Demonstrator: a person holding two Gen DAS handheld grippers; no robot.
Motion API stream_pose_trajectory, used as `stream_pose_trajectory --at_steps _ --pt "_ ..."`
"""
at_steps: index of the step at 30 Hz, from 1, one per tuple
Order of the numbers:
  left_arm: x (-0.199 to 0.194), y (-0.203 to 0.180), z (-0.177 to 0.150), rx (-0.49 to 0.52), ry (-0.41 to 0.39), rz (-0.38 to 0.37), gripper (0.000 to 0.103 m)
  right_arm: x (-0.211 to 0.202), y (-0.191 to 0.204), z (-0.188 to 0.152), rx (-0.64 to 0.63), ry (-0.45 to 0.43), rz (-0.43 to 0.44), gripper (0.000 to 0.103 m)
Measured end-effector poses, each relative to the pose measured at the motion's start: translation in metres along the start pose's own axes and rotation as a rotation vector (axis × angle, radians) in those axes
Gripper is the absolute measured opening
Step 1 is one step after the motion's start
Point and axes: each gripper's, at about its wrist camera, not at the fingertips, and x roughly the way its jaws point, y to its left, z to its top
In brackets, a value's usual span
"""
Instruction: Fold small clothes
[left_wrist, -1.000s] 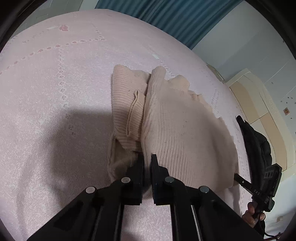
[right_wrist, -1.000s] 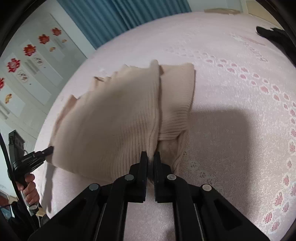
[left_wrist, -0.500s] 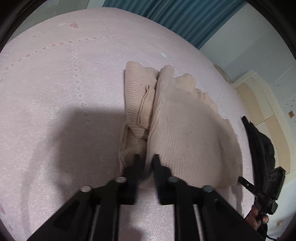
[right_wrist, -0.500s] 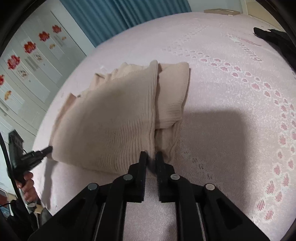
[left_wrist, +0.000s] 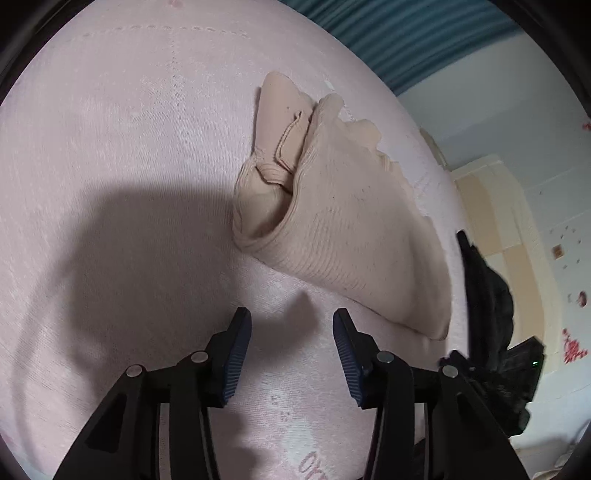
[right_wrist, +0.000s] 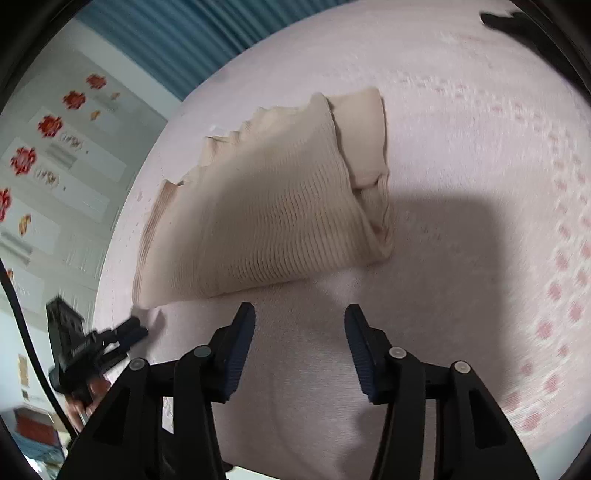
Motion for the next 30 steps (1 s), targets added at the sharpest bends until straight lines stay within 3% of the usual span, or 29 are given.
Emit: stream_pose_trajectory --at_steps 5,11,16,18,19,30 --pt "0.012 0.010 0.010 -0.114 -0.023 -0.091 0.046 0.021 -0.012 0.005 0.130 0.002 0.016 0.050" --pt "0.028 0.023 0.033 -0.237 -0.058 -0.182 0.046 0.024 -0.029 0.019 0.244 -0.062 0.051 0.050" --pt "0.035 0.026 0.045 -0.253 -0.065 -0.146 0.026 0.029 -0.047 0.032 0.360 -0.098 0.096 0.049" --pt "0.035 0.027 0.046 -0.255 -0.067 -0.141 0.015 0.032 -0.045 0.037 0.339 -0.094 0.050 0.033" --pt "0.033 0.027 0.045 -0.255 -0.073 -0.147 0.013 0.034 -0.043 0.038 0.324 -0.091 0.044 0.012" --pt "0.007 0.020 0.020 -0.219 -0.084 -0.121 0.011 -0.003 -0.041 0.039 0.248 -0.123 0.080 0.009"
